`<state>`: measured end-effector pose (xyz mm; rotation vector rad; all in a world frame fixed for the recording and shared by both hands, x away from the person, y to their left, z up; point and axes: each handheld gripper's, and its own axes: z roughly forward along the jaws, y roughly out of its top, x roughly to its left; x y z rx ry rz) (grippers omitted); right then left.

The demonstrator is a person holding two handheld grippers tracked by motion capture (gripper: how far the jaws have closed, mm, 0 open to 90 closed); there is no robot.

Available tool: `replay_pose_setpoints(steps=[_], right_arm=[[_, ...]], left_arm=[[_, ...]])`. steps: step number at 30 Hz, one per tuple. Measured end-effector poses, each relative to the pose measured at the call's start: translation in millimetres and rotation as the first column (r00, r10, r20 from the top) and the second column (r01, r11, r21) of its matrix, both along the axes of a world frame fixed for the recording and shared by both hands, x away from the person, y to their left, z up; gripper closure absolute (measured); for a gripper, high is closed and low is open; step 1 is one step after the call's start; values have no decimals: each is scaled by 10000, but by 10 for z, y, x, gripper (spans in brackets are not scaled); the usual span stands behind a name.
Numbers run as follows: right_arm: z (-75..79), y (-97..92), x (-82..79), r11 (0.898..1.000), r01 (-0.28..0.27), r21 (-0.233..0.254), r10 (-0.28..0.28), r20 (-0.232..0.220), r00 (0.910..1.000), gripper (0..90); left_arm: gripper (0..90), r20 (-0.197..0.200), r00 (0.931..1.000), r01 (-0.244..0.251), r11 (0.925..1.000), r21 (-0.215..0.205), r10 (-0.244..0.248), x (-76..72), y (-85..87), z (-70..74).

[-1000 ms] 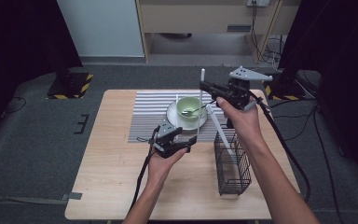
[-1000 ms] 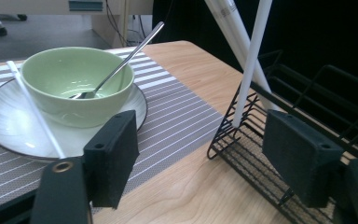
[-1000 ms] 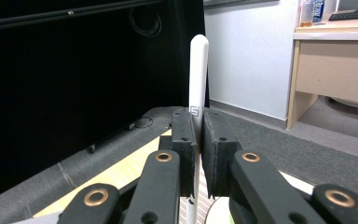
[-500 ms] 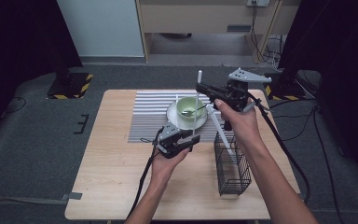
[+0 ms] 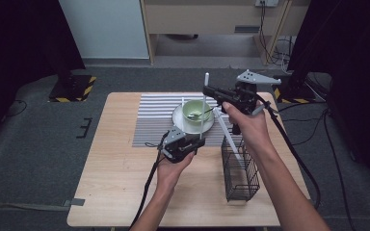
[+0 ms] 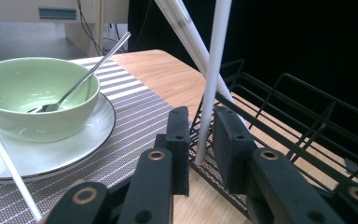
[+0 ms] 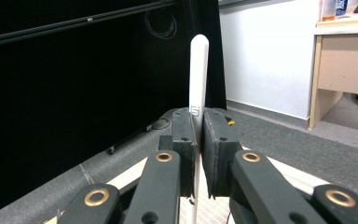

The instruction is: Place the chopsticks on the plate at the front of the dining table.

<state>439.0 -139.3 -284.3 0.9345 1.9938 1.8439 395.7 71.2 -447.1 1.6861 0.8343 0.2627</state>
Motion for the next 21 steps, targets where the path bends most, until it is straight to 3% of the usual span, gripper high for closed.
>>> replay_pose_setpoints(steps=[4, 21], right_arm=[[-5, 9, 9, 10000, -68, -10, 68, -45, 10000, 842], [-21, 22, 33, 10000, -83, -41, 82, -157, 9998, 842]], left_arm=[[798, -169, 9998, 57, 9998, -164, -59, 11, 21, 3], [826, -249, 9995, 180, 9998, -55, -181, 3, 2, -6]])
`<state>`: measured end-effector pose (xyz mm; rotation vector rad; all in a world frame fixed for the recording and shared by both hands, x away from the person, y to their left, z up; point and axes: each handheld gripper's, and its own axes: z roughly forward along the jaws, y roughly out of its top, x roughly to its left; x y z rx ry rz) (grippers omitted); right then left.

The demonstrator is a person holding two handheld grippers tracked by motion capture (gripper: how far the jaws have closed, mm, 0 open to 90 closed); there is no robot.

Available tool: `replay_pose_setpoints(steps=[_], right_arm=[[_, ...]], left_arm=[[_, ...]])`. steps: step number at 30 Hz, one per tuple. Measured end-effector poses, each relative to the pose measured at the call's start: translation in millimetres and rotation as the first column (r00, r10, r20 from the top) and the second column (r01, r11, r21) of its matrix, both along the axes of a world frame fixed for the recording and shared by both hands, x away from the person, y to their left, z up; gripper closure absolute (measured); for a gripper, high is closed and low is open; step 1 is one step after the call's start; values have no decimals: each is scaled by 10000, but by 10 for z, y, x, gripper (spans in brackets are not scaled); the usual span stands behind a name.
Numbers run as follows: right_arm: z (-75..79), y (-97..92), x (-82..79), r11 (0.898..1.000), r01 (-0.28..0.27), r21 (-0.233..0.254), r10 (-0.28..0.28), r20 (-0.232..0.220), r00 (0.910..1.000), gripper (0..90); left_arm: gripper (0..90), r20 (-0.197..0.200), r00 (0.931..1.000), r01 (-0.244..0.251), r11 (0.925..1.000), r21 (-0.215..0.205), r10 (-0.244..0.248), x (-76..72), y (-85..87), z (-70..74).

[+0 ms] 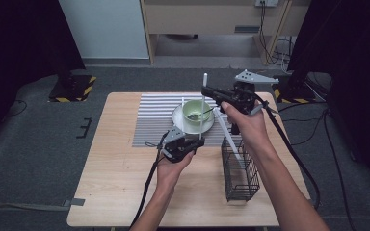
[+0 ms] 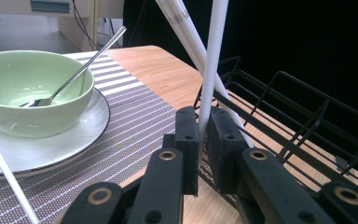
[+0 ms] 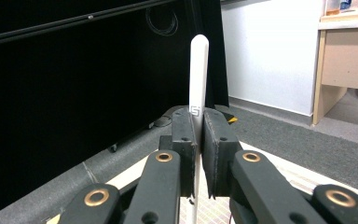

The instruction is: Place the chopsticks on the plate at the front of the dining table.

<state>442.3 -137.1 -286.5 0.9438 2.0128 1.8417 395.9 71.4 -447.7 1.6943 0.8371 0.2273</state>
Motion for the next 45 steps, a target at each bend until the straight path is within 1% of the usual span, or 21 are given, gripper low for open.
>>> replay_pose_setpoints(steps=[4, 7, 10, 16, 18, 21, 25, 28, 30, 32, 34, 36, 37, 38, 41, 42, 45], right_arm=[[2, -9, 7, 10000, 26, -38, -26, -16, 10000, 842], [-5, -4, 12, 10000, 25, -54, -25, -37, 10000, 842], [-14, 6, 22, 10000, 20, -82, -21, -80, 10000, 841], [-24, 13, 32, 10000, 10, -71, -10, -110, 9999, 839], [-25, 10, 42, 10000, -7, -68, 6, -189, 9998, 792], [-40, 8, 50, 9996, 125, -235, -130, -177, 9998, 695], [-47, -9, 54, 9993, 287, -239, -291, -161, 9994, 570], [-51, -42, 51, 9978, 492, -445, -494, -42, 9988, 484], [-66, -82, 46, 9955, 746, -579, -742, 91, 9972, 438], [-93, -136, 39, 9915, 1063, -749, -1050, 208, 9943, 371], [-124, -209, 29, 9852, 1476, -870, -1454, 314, 9889, 295], [-159, -312, 21, 9782, 1805, -1030, -1766, 467, 9832, 272], [-159, -312, 21, 9782, 1805, -1030, -1766, 467, 9832, 272], [-196, -422, 19, 9736, 2035, -1035, -1995, 482, 9787, 253], [-269, -594, 12, 9648, 2403, -1065, -2364, 474, 9705, 229], [-315, -681, 10, 9614, 2546, -1041, -2513, 432, 9669, 219], [-425, -861, 5, 9519, 2885, -1032, -2863, 356, 9575, 193]], left_arm=[[848, 22, 10000, 16, 10000, 33, -16, -5, -2, 2], [857, 79, 10000, 32, 9999, 146, -33, -13, -13, 2], [864, 187, 9998, 41, 9994, 357, -48, -25, -23, 4], [868, 273, 9996, -115, 9988, 469, 102, -37, -24, 8], [869, 326, 9993, -209, 9988, 449, 194, -40, -11, 17], [869, 360, 9989, -302, 9988, 381, 288, -35, 12, 27], [869, 273, 9985, -483, 9980, 412, 472, -16, 52, 29], [869, 213, 9977, -651, 9969, 436, 642, 5, 93, 34], [870, 151, 9971, -748, 9964, 397, 742, 23, 126, 38], [869, 100, 9963, -856, 9955, 406, 853, 46, 157, 37], [870, 84, 9951, -991, 9935, 561, 988, 71, 185, 34], [869, 15, 9933, -1158, 9912, 636, 1160, 105, 222, 31], [870, 15, 9933, -1158, 9912, 636, 1160, 105, 222, 31], [870, 4, 9926, -1210, 9905, 648, 1213, 113, 232, 33], [869, -18, 9900, -1404, 9874, 725, 1409, 147, 265, 44], [869, -41, 9892, -1457, 9866, 739, 1464, 159, 272, 47], [869, -73, 9864, -1631, 9827, 878, 1643, 201, 297, 53]])
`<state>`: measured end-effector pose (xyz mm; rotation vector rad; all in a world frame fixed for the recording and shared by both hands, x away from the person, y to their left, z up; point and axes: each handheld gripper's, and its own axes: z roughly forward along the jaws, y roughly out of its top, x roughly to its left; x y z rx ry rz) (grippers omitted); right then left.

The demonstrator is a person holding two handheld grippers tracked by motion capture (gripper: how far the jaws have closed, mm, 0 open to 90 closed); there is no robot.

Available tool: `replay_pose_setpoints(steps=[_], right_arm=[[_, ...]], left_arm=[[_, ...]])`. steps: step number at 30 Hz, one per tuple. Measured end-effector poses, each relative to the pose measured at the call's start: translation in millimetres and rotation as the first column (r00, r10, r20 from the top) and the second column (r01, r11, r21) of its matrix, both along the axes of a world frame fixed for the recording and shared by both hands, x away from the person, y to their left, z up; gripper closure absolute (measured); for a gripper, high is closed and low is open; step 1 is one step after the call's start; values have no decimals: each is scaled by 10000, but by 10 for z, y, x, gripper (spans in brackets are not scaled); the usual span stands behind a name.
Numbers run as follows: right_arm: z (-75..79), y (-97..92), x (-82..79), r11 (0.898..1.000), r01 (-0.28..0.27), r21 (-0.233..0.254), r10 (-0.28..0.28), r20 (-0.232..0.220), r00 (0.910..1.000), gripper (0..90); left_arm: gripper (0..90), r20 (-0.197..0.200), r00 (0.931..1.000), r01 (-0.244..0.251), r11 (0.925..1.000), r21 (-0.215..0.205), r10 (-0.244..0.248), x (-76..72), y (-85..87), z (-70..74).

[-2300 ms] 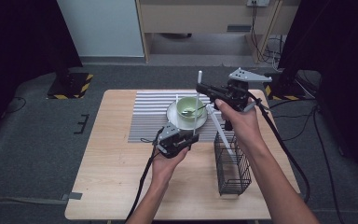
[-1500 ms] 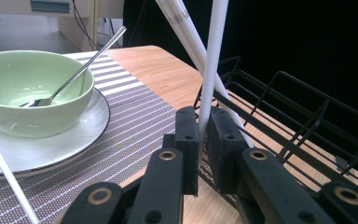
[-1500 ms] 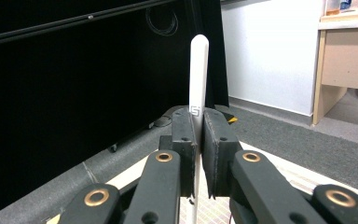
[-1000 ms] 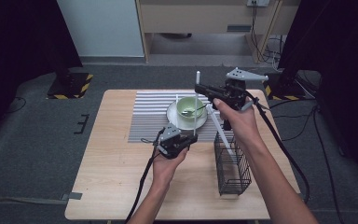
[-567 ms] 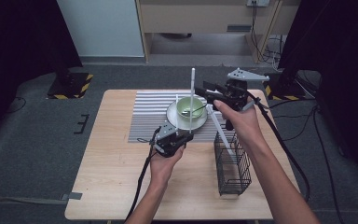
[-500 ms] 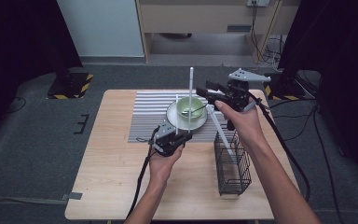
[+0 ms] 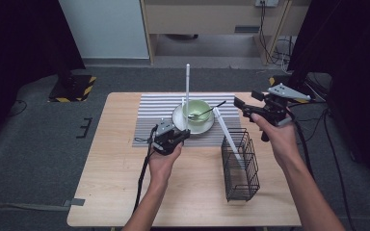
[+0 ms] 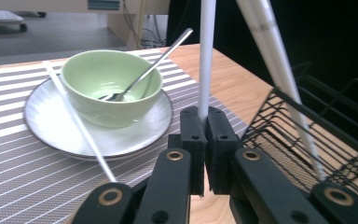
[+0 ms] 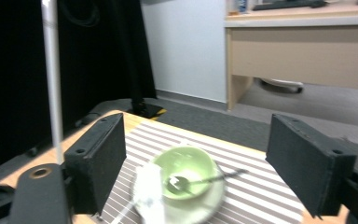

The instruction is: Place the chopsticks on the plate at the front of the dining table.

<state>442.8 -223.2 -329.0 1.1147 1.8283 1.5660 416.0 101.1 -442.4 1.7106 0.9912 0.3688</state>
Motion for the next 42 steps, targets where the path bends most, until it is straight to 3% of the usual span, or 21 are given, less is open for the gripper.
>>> replay_pose_setpoints(steps=[8, 11, 15, 19, 27, 33, 42], right_arm=[[-351, -487, -28, 9958, 916, -80, -918, -379, 9951, 147], [-442, -597, -35, 9944, 1049, -96, -1053, -536, 9930, 147], [-578, -715, -53, 9919, 1263, -156, -1270, -700, 9894, 146], [-754, -769, -107, 9875, 1473, -569, -1519, -881, 9845, 137], [-1142, -817, -230, 9659, 2300, -1190, -2454, -1367, 9597, 138], [-1412, -865, -332, 9585, 2397, -1544, -2644, -1660, 9500, 130], [-1694, -898, -403, 9466, 2516, -2015, -2940, -2193, 9303, 114]], left_arm=[[869, -219, 9992, -347, 9994, 77, 348, 82, 27, 22], [869, -77, 9990, -427, 9977, 522, 432, 94, 35, 51], [869, -152, 9978, -634, 9974, 357, 639, 118, 115, 63], [869, -248, 9957, -884, 9953, 406, 894, 133, 183, 57], [869, -387, 9879, -1487, 9881, 400, 1502, 157, 280, 144], [869, -372, 9837, -1737, 9832, 558, 1759, 187, 272, 242], [869, -459, 9795, -1925, 9789, 688, 1959, 239, 186, 343]])
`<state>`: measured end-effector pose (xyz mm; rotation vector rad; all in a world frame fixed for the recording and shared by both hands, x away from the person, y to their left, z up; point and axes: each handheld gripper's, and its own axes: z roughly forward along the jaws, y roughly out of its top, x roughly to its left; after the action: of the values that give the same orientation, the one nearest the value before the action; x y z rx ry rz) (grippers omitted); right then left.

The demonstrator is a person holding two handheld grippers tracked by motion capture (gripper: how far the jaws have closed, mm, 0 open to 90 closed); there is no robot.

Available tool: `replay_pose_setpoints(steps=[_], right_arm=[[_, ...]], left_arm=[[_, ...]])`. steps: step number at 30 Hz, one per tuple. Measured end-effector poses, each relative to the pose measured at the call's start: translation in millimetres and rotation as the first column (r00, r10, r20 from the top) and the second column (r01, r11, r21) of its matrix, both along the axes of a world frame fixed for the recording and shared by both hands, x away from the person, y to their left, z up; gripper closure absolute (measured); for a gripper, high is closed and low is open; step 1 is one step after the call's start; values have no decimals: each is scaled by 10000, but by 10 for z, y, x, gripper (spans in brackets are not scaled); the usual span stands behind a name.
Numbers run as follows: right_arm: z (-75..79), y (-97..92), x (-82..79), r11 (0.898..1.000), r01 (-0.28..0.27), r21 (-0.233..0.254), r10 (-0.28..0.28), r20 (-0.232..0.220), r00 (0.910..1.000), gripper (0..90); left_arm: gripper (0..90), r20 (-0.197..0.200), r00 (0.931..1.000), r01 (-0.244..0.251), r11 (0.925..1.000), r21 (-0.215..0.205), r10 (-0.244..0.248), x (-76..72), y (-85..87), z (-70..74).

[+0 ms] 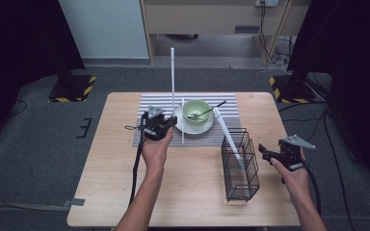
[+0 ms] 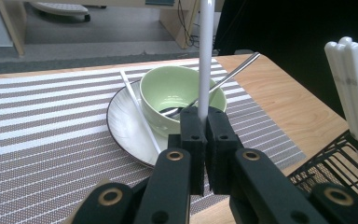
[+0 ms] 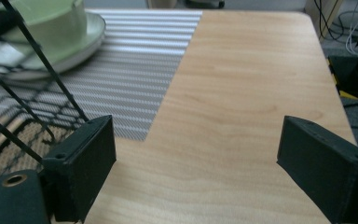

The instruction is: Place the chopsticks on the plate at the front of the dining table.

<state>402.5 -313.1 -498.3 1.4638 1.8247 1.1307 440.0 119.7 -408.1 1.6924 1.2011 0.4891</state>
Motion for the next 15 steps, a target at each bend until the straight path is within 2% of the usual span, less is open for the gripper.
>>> replay_pose_setpoints(steps=[9, 15], right_arm=[[-180, 42, 12, 9988, -45, -490, 12, -679, 9977, 100], [-209, 13, -1, 9992, -51, -397, 16, -873, 9962, 97]], left_arm=[[869, -334, 9993, -132, 9994, 322, 142, 62, -72, -37], [869, -546, 9980, -307, 9985, 455, 332, 107, -94, -91]])
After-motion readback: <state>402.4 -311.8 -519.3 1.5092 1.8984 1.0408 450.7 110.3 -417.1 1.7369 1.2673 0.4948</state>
